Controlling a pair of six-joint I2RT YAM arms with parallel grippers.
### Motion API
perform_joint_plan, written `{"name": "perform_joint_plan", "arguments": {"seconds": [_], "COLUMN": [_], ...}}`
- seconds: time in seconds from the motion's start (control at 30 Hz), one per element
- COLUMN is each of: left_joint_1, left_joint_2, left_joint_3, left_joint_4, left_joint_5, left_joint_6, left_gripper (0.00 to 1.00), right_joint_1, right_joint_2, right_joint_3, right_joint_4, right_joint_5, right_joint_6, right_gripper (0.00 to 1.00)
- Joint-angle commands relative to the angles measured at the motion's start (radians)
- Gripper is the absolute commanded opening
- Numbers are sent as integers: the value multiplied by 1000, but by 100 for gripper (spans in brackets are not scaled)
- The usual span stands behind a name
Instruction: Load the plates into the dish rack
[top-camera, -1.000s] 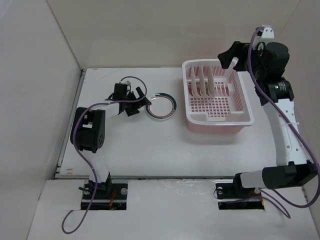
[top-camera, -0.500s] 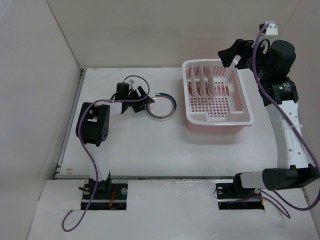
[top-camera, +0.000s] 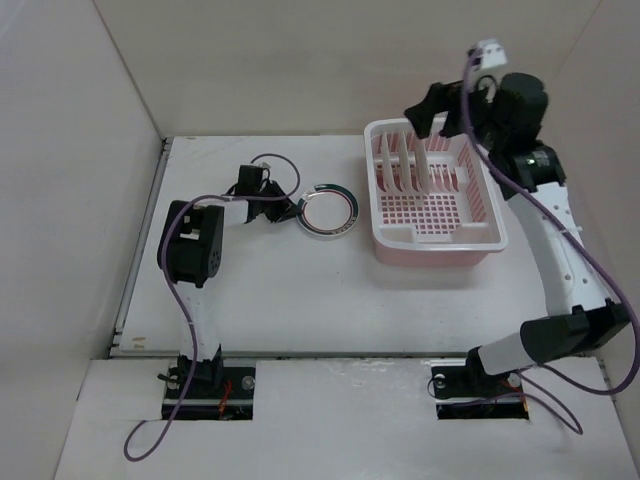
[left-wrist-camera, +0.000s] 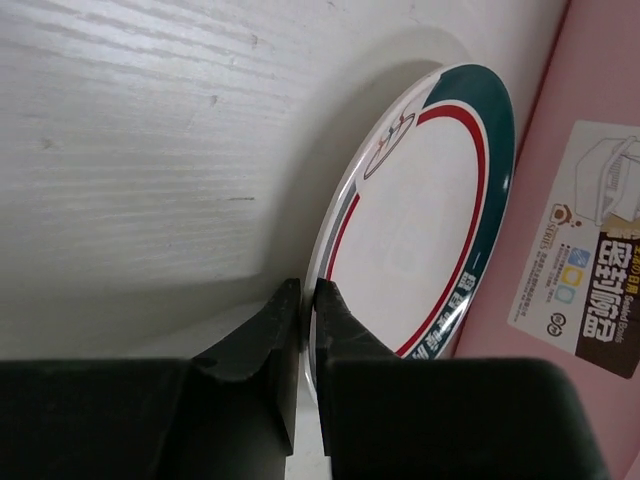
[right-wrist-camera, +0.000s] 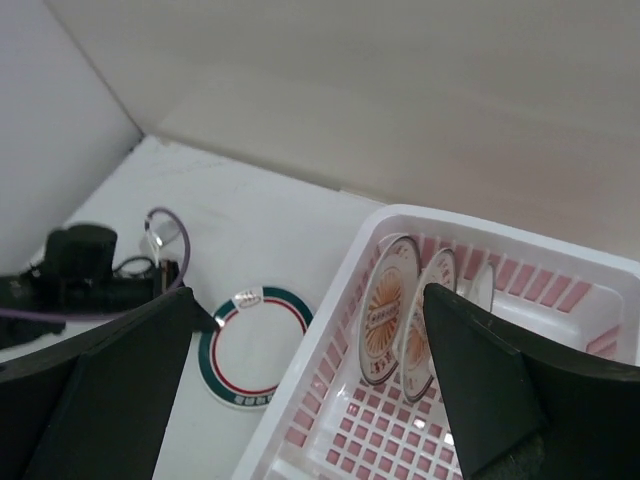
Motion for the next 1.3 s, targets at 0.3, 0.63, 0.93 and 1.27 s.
{"name": "perform_joint_plan", "arguments": {"seconds": [0.3, 0.63, 0.93, 1.27], "left_joint_1": [22, 87, 87, 97], "left_joint_2": [-292, -431, -531, -595], "left_joint_3": [271, 277, 268, 258], "left_joint_4": [-836, -944, -944, -935], "left_joint_5": [-459, -136, -70, -45], "left_joint_6": [31, -124, -187, -196], "left_gripper": [0, 0, 0, 0], "right_joint_1": [554, 667, 695, 695], "right_joint_2": [93, 232, 372, 426], "right_joint_3": [-143, -175, -51, -41], "right_joint_4": [15, 50, -8, 41], "right_joint_5": [465, 250, 127, 193], "right_joint_6": [-632, -756, -756, -696], "right_gripper": [100, 98, 93, 18]}}
